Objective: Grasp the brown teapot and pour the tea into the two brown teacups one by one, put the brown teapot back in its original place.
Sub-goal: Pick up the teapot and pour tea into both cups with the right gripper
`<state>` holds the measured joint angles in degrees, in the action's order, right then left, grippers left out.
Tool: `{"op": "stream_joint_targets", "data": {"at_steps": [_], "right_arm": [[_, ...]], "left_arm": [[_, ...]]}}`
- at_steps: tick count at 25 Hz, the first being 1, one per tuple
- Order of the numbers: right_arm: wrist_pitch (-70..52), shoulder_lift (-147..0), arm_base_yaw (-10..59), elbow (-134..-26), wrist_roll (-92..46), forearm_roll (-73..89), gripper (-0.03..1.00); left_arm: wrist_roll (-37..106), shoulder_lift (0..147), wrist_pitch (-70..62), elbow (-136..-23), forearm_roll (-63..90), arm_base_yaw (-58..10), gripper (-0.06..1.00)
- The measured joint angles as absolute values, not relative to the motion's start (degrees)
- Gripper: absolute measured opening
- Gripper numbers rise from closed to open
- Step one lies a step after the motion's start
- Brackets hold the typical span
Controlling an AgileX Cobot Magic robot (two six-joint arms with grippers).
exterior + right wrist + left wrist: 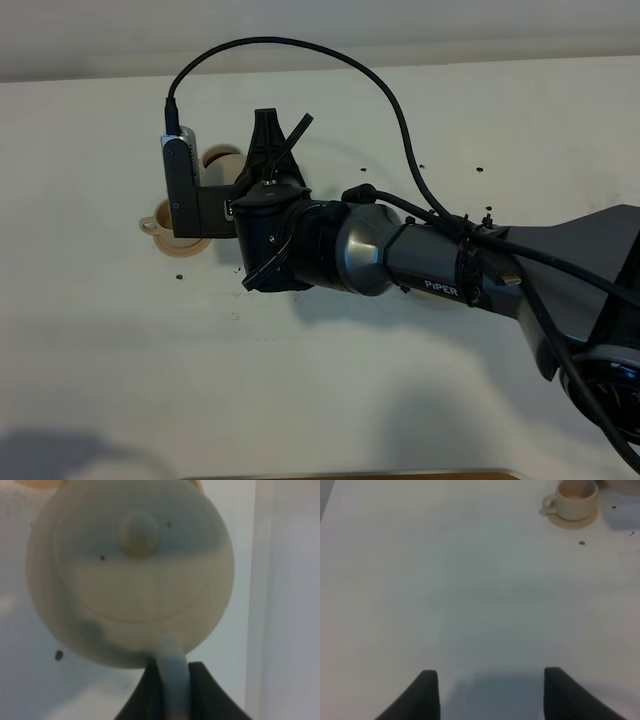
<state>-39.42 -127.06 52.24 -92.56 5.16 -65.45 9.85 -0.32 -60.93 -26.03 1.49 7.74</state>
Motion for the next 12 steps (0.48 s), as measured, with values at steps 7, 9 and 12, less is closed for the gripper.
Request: {"op": "stream_joint_targets", "data": {"at_steps": [7, 9, 12], "right_arm": [[-40.1, -127.1, 52.6, -93.8, 4.9, -65.5, 0.08], [-40.3, -127.1, 52.6, -93.8, 4.6, -65.5, 0.08], [-40.3, -127.1, 52.6, -93.8, 4.6, -65.7, 0.08]], "left_arm": [[9.9, -0.3, -60.9, -26.0, 1.5, 7.7, 0.53], [9.9, -0.3, -60.9, -26.0, 1.5, 7.7, 0.53], [9.9, -0.3, -60.9, -26.0, 1.5, 7.7, 0.52]]}}
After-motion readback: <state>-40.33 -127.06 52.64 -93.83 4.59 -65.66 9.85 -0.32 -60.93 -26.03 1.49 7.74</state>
